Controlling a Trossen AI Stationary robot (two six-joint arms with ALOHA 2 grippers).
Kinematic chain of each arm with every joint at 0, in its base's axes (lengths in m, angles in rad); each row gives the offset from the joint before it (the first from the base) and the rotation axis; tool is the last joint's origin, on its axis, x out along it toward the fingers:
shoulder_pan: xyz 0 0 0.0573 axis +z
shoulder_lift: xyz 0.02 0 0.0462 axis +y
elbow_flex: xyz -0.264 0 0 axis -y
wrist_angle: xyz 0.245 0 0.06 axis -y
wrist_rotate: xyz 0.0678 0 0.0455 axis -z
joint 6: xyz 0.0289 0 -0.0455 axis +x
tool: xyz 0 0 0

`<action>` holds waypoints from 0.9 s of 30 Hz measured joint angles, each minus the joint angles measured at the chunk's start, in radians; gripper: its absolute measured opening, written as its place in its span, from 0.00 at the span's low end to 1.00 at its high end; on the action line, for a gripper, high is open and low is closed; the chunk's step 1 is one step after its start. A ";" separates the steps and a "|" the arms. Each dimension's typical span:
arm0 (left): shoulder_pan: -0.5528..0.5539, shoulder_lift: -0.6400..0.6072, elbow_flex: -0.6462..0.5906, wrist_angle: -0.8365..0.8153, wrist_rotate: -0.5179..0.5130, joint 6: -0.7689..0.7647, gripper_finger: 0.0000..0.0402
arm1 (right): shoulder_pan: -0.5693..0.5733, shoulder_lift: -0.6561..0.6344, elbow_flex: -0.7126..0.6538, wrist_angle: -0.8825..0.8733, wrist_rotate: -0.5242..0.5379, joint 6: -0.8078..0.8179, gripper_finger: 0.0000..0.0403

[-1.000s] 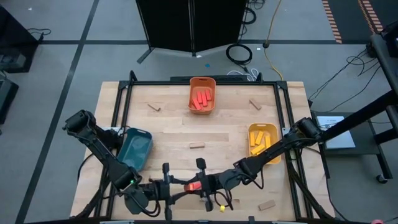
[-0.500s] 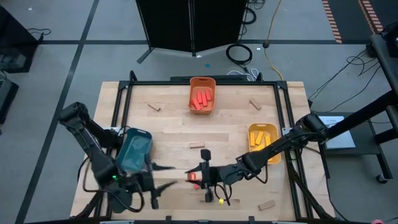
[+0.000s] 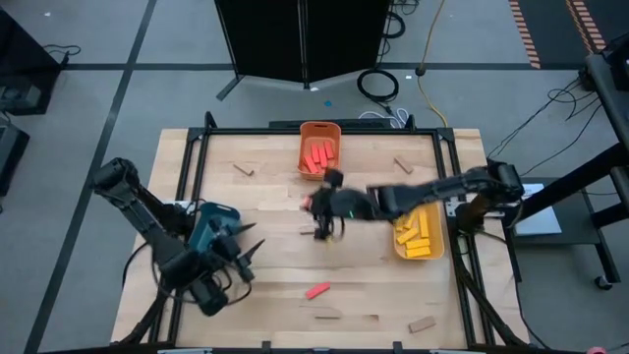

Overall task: Sort blocks
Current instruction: Put the left orange block into the orange bin

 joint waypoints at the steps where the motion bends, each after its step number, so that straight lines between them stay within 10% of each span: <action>1: 0.020 0.000 -0.028 0.039 0.005 0.006 0.55 | -0.041 0.000 0.000 -0.025 -0.029 0.004 0.24; 12: 0.328 0.001 -0.300 0.985 0.626 0.876 0.55 | -0.423 0.030 0.000 -0.083 -0.229 0.042 0.24; 27: 0.547 -0.047 -0.444 1.419 0.898 1.185 0.55 | -0.605 0.201 0.000 -0.059 -0.285 0.041 0.35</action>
